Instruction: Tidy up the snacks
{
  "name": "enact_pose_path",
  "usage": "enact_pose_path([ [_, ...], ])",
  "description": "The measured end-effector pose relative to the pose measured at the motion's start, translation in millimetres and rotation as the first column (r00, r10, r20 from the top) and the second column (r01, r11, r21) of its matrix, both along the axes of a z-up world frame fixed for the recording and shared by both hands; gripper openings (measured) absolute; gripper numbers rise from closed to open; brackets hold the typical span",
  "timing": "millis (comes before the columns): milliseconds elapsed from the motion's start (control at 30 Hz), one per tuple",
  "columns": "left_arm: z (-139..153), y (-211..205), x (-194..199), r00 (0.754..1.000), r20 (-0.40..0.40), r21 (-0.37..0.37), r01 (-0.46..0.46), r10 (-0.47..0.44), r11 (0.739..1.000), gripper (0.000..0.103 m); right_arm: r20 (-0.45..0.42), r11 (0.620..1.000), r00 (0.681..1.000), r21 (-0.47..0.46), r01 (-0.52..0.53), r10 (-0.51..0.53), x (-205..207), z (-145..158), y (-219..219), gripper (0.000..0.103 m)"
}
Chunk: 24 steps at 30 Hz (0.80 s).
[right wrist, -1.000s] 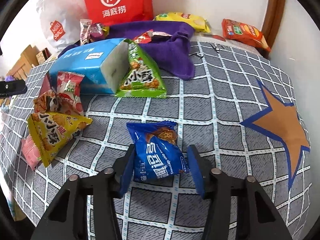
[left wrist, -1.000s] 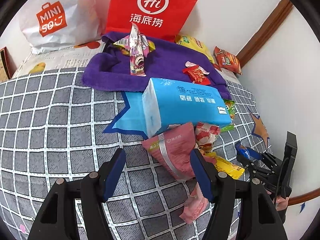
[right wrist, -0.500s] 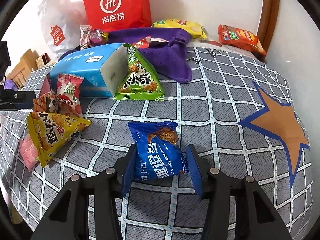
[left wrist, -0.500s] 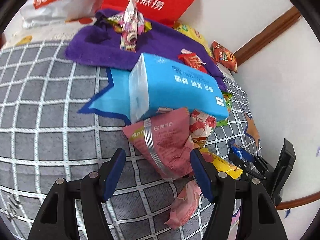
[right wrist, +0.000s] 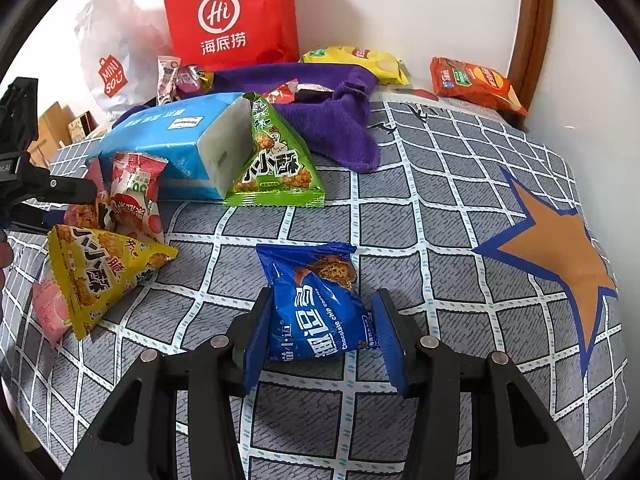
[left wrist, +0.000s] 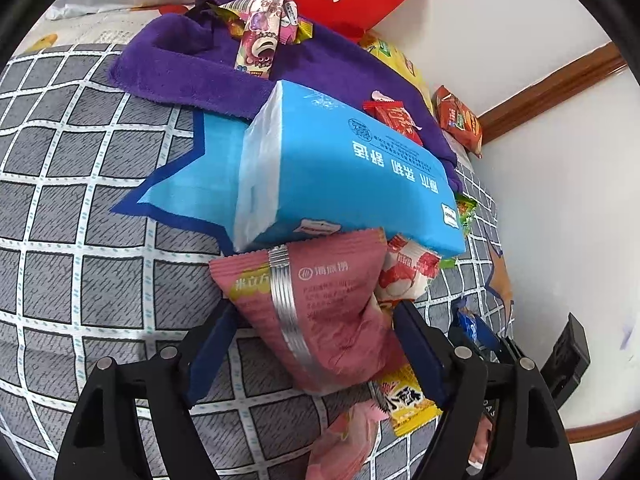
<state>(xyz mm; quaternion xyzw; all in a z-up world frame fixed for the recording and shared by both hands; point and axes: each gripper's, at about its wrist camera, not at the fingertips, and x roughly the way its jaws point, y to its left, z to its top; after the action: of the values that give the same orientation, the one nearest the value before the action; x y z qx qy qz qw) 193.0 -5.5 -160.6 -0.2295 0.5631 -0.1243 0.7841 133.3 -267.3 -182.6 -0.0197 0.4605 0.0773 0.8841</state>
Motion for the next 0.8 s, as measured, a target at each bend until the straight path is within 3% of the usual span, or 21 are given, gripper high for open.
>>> enact_pose_path([
  [167,2,-10,3,1.000,0.013,0.048,-0.007,0.007,0.999,0.077,0.002,1.000,1.000,0.002,0.000,0.000,-1,0,0,0.049],
  [233,2,-11,1,1.000,0.015,0.048,-0.003,0.002,0.999,0.071,0.003,1.000,1.000,0.002,0.000,0.000,-1,0,0,0.049],
  [367,5,-4,-5,1.000,0.014,0.002,-0.001,0.001,1.000,0.055,0.000,1.000,1.000,-0.001,0.000,0.000,-1,0,0,0.049],
  [800,38,28,-27,0.995,0.101,-0.052,-0.008,0.013,0.999,0.046,-0.027,1.000,1.000,-0.008,0.011,-0.011,-5,15,3,0.039],
])
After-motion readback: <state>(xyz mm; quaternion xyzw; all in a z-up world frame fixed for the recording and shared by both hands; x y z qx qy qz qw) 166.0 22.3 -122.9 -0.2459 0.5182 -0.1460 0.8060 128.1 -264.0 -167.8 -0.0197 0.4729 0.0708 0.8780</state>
